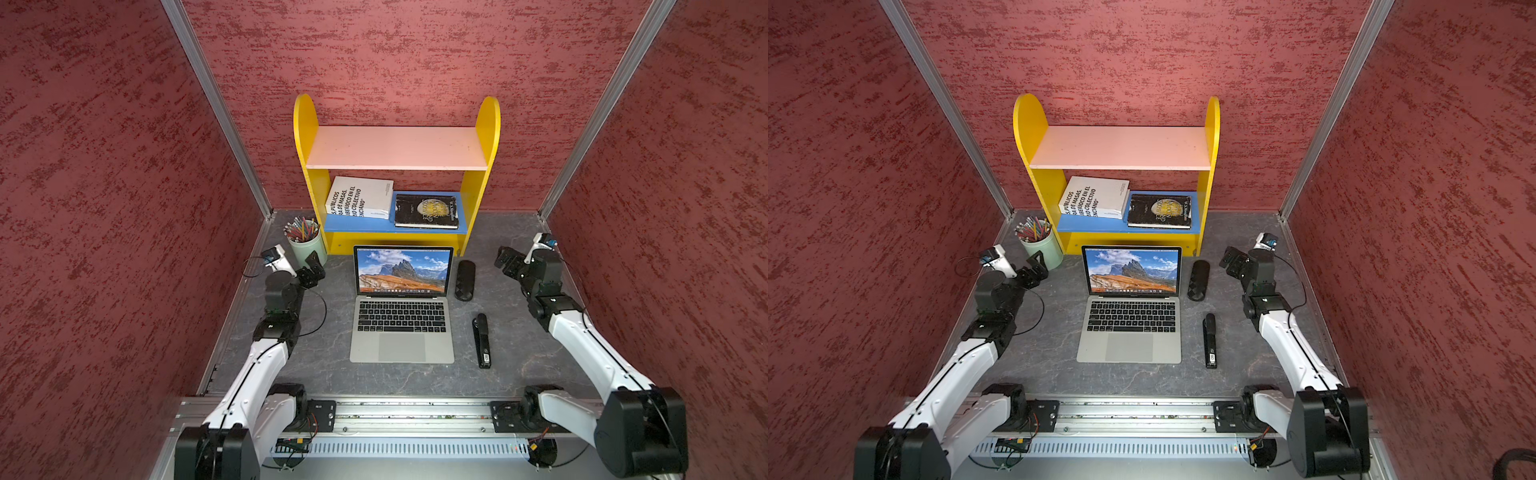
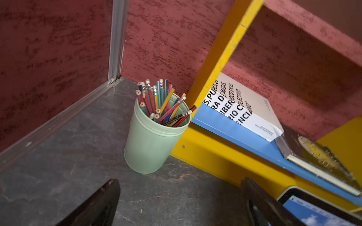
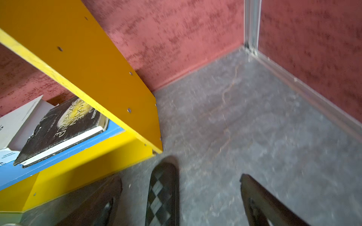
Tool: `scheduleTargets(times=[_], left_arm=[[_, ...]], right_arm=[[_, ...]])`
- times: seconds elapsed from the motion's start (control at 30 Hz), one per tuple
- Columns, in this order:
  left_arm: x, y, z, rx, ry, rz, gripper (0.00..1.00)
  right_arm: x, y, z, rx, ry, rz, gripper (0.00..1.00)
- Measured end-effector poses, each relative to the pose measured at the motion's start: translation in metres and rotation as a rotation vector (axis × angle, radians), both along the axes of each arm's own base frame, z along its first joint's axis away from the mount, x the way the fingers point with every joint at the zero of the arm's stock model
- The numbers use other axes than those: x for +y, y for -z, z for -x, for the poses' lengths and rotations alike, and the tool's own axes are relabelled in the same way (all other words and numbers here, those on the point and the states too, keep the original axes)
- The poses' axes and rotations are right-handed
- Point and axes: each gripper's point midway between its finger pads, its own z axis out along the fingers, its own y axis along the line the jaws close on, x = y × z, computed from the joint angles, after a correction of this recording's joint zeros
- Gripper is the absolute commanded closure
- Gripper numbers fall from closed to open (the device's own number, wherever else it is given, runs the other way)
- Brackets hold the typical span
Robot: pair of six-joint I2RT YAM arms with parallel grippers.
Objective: Close the laptop lid and set it aside
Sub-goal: Close the lid of the laptop.
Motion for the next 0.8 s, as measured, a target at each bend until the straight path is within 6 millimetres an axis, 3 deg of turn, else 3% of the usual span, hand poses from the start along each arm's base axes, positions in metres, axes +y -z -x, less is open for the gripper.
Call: scheduleTargets(times=[0.1,0.23,0.37,0.63,0.8], left_arm=[[0.009,0.013,0.009,0.053,-0.02,0.135,0.0],[-0.004,0.031,0.02,0.136,0.024,0.256,0.0],[-0.017,0.029,0.027,0.152,0.076,0.325,0.0],[-0.047,0.011,0.028,0.152,0.199,0.366,0.0],[-0.062,0.011,0.032,0.177,0.253,0.374,0.0]], right_arm=[[0.008,0.004,0.009,0.052,-0.028,-0.054,0.02],[0.027,0.011,0.02,0.106,-0.123,-0.109,0.02],[0.043,0.013,0.027,0.147,-0.21,-0.148,0.02],[0.076,-0.028,0.02,0.12,-0.367,-0.173,0.02],[0.103,-0.055,0.012,0.101,-0.464,-0.163,0.02]])
